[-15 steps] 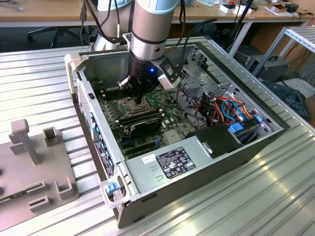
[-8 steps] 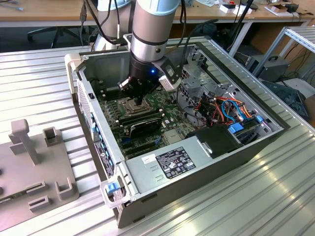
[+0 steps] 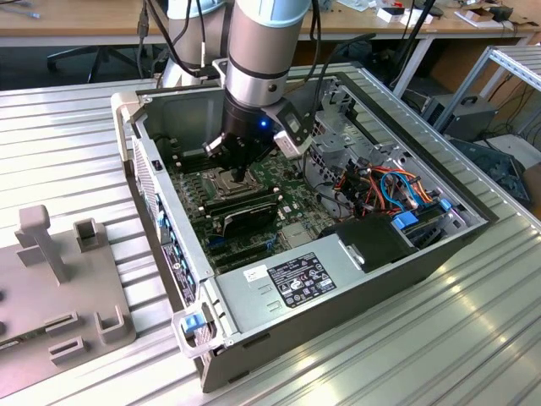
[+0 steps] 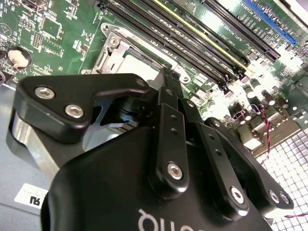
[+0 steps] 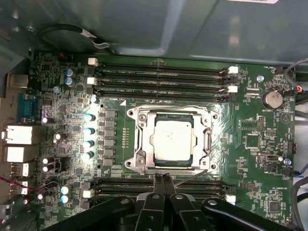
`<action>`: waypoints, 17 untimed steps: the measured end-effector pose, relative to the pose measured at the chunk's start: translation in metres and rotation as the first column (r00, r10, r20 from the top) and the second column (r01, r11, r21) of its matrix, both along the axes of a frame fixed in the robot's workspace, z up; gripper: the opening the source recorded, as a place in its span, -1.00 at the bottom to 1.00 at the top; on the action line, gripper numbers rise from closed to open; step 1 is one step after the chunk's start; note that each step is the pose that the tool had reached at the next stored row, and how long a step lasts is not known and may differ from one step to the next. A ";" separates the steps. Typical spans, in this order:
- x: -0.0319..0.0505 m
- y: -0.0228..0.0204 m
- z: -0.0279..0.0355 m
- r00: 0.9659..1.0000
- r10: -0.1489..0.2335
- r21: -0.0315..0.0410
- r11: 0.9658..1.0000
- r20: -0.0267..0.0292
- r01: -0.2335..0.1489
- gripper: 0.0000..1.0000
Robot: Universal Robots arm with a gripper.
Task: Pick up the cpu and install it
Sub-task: 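Install the second cpu locking lever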
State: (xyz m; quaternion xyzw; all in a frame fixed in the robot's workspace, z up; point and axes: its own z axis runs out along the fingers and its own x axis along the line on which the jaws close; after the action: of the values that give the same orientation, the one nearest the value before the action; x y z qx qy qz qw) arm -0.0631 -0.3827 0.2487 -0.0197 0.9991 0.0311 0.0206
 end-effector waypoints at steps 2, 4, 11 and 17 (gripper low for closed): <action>0.0000 -0.0002 0.0000 1.000 0.000 0.000 1.000 0.000 0.000 -0.79; -0.0011 -0.0005 0.0001 1.000 0.000 0.000 1.000 0.000 0.000 -0.79; -0.0081 -0.0005 -0.0008 1.000 0.000 0.000 1.000 0.009 0.000 -0.79; -0.0082 -0.0007 -0.0009 1.000 0.000 0.000 1.000 0.009 0.000 -0.79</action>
State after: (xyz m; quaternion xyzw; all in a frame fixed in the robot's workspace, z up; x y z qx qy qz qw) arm -0.0713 -0.3834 0.2477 -0.0197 0.9990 0.0310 0.0250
